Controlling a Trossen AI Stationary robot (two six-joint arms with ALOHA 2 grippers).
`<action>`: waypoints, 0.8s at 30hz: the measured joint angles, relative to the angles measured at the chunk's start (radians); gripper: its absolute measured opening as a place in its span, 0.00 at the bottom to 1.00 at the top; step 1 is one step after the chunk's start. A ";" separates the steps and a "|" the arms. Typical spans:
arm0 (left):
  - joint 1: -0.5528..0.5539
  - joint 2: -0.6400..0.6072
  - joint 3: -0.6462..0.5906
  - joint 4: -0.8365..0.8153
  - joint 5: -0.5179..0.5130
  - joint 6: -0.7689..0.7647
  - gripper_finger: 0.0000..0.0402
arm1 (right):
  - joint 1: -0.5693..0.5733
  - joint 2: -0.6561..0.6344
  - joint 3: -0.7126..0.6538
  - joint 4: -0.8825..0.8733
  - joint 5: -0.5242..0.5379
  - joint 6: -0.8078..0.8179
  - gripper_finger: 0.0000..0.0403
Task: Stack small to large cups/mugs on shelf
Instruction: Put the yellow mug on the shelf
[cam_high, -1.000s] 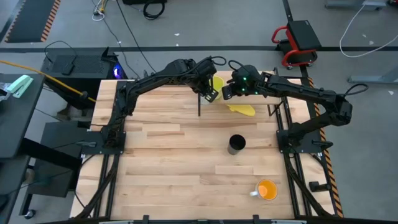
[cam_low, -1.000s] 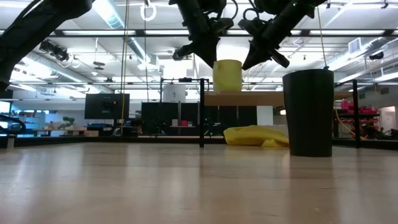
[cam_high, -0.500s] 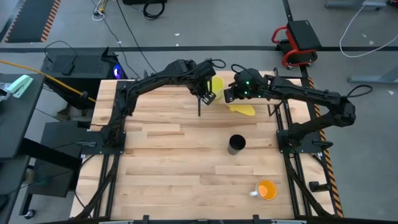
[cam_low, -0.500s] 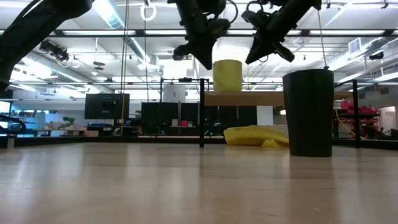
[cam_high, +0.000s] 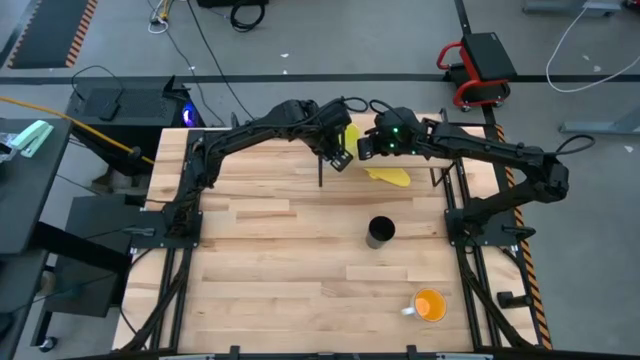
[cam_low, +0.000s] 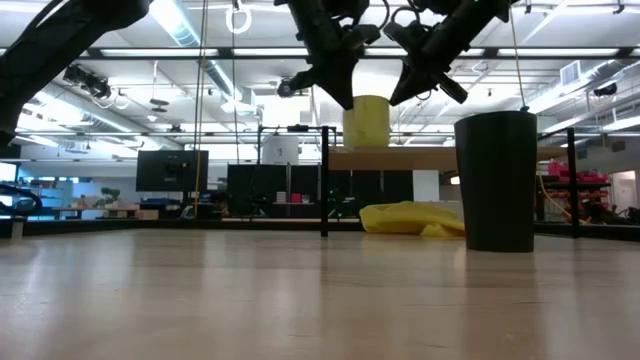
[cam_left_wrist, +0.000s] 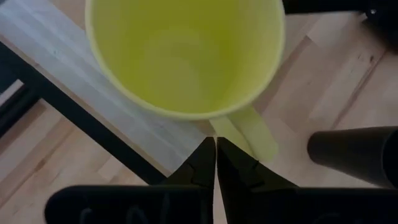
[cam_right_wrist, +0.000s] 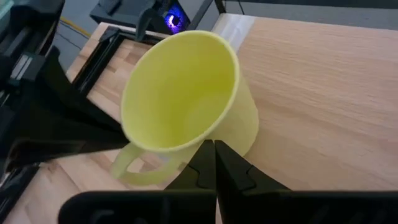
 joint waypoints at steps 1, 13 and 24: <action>0.000 0.000 0.000 0.002 0.000 -0.004 0.06 | -0.003 0.000 0.000 0.002 0.000 0.000 0.00; 0.007 0.000 0.000 0.012 0.000 -0.021 0.05 | -0.014 0.000 0.000 0.015 -0.004 0.003 0.00; 0.008 0.000 0.000 0.011 0.000 -0.051 0.05 | -0.021 0.000 0.000 0.017 -0.004 0.018 0.00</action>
